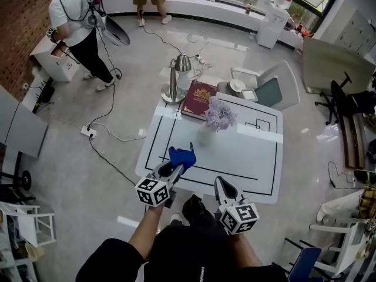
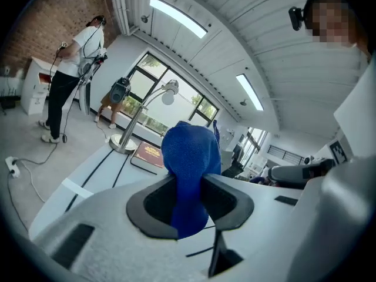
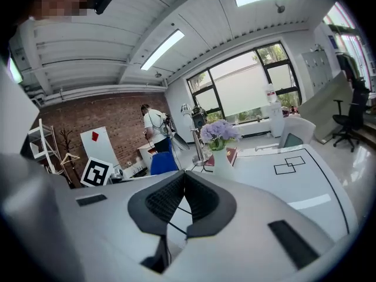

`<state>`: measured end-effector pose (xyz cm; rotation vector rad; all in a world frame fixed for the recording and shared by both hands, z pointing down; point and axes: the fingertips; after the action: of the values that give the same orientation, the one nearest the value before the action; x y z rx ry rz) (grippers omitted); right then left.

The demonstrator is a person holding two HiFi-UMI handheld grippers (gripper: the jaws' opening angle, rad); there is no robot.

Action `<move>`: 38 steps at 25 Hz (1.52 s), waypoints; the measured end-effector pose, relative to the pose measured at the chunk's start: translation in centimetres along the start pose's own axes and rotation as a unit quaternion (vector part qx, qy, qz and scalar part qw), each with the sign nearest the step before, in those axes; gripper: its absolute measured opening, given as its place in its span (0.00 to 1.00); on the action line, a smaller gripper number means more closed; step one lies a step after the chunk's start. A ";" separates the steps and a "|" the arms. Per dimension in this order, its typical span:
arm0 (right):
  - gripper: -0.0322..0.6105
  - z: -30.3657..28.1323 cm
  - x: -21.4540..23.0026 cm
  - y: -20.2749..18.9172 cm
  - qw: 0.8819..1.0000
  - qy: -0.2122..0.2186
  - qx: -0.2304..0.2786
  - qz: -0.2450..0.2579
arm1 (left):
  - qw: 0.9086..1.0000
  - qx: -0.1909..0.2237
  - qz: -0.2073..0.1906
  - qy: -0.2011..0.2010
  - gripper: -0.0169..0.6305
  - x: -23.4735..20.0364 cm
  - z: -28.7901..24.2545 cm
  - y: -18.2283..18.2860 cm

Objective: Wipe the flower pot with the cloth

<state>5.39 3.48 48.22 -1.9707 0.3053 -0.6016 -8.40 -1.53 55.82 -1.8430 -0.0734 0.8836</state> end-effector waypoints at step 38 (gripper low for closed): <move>0.06 -11.6 7.3 0.2 0.983 -0.133 -0.114 -0.060 | 0.981 -0.103 -0.122 -0.111 0.21 -11.8 -21.8 5.6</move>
<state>5.38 -8.77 54.30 -2.2746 0.0920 -0.3836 -5.81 -26.16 61.52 -1.8681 -0.5378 0.9305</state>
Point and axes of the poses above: the fingertips, and each gripper's own axes: z backward along the fingers, x to its right, y out of its top, and after that the axes turned 2 degrees about -y, right-handed
